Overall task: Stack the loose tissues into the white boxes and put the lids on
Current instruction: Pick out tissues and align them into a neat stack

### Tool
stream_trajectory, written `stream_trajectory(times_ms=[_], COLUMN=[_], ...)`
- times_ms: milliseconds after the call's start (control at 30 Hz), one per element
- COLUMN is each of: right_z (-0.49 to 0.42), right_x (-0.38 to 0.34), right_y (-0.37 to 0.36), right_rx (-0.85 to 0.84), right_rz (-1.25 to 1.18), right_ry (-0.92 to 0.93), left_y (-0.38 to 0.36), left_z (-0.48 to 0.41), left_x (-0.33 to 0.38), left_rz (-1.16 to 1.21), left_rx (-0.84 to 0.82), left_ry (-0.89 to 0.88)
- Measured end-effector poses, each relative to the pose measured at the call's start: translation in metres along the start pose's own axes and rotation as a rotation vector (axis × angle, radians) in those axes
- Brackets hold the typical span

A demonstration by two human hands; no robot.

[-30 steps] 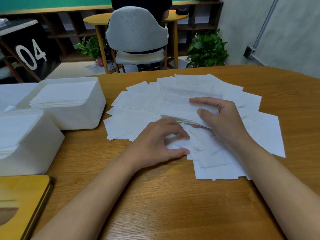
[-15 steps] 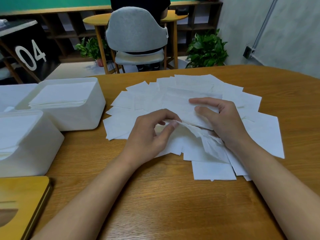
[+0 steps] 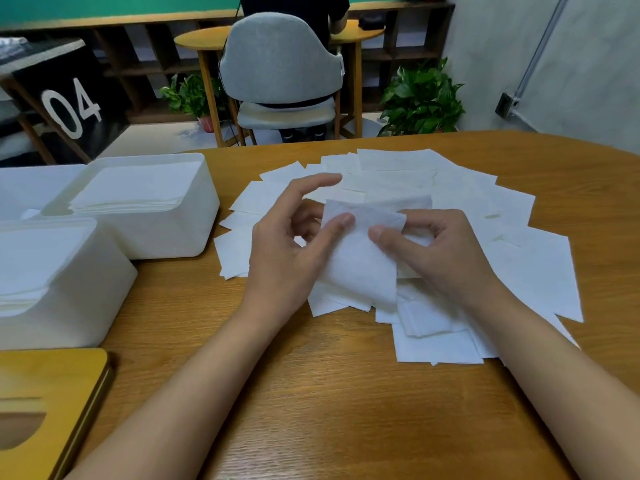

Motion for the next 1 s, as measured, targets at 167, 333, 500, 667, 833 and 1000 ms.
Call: stream_trajectory(times_ms=[167, 333, 500, 667, 833, 1000], right_z=[-0.003, -0.006, -0.004, -0.001, -0.005, -0.005], right_x=[0.006, 0.007, 0.002, 0.004, 0.006, 0.007], right_y=[0.023, 0.029, 0.007, -0.003, -0.001, -0.001], right_rx=[0.238, 0.169, -0.072, -0.142, -0.136, -0.126], right_rz=[-0.148, -0.116, -0.060, 0.049, 0.070, 0.134], right_ry=[-0.097, -0.150, -0.122, -0.081, -0.065, -0.047], left_y=[-0.013, -0.005, 0.001, 0.000, 0.002, 0.005], left_z=[0.001, -0.002, -0.005, -0.003, -0.004, -0.006], left_x=[-0.010, -0.015, -0.011, -0.009, -0.010, -0.010], left_rz=[0.161, 0.162, 0.095, 0.056, 0.021, -0.005], left_rx=[-0.175, -0.131, -0.113, -0.102, -0.132, -0.134], left_ry=[0.215, 0.264, 0.212, 0.197, 0.242, 0.252])
Point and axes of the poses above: each hand's wrist, its own z-axis away from the middle knuckle, its own y-axis out of the back of the hand, x = y × z, the point moved 7 cm from there along -z, towards the middle knuckle, and after that the axes turned 6 degrees about -z, right-handed, at the moved point
